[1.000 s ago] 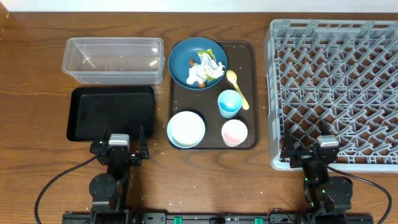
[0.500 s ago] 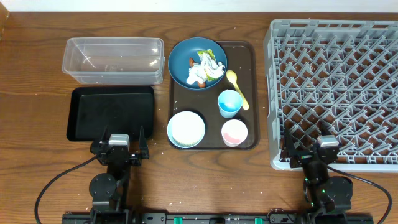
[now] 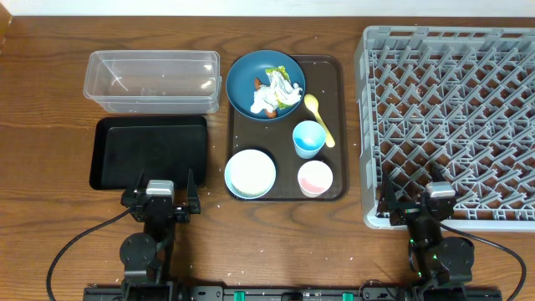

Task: Sort waste into correct bins and load items into the dishwasher rack
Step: 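Raise the left arm from rest toward the blue plate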

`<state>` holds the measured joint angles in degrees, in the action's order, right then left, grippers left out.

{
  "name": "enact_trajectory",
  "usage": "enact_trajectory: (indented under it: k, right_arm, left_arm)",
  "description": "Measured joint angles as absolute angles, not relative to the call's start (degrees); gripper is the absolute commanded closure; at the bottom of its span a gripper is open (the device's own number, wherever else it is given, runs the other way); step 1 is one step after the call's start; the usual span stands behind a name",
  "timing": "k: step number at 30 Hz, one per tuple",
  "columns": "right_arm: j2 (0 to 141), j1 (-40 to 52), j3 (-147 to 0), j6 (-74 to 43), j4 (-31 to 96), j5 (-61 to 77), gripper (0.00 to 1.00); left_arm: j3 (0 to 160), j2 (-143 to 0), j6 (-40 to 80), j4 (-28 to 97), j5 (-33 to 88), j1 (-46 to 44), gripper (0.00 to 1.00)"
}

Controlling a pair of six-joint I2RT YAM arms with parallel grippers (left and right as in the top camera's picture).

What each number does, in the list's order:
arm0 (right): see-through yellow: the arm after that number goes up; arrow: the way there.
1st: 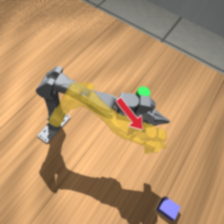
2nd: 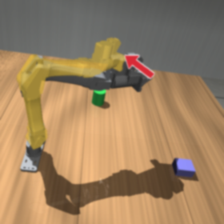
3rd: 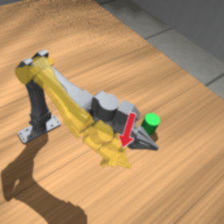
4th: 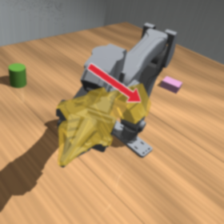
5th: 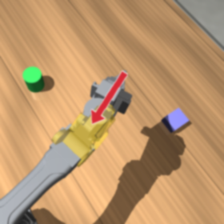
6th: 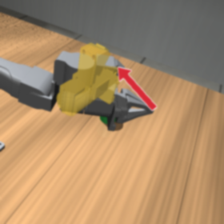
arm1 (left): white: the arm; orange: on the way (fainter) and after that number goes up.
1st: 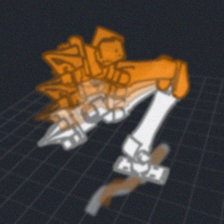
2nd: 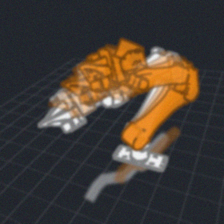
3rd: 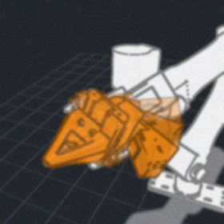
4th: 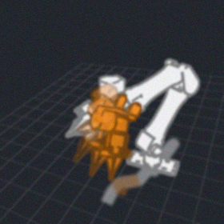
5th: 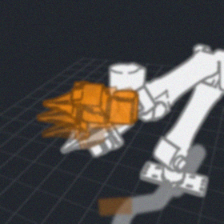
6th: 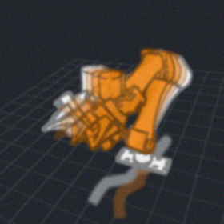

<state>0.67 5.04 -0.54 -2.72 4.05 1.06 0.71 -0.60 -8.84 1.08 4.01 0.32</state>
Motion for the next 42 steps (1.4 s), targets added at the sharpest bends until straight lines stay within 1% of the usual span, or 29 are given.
enact_trajectory:
  k: [21, 28, 32, 37, 42]
  right_arm:
    - [0.69, 5.04, -0.54, -2.50, 3.14, 0.93, 0.01]
    - [0.67, 5.04, -0.45, -1.23, -2.37, 1.76, 0.01]
    - [0.75, 5.04, -1.17, 0.95, -2.11, 2.46, 0.01]
    - [3.88, 5.04, -6.55, 2.74, -0.71, 3.03, 0.01]
    - [13.37, 5.04, -16.78, 3.66, 1.13, 3.70, 0.01]
  left_arm:
    - [0.71, -0.60, -8.84, 1.06, 4.03, 0.34, 0.03]
    - [0.71, -0.60, -8.84, 0.71, 5.04, 0.34, 0.03]
    - [1.28, -1.19, -8.71, 1.26, 6.13, 0.34, 0.03]
    - [5.82, -6.96, -7.97, 3.01, 8.32, 0.34, 0.03]
    - [18.11, -18.85, -7.75, 2.98, 11.73, 0.34, 0.02]
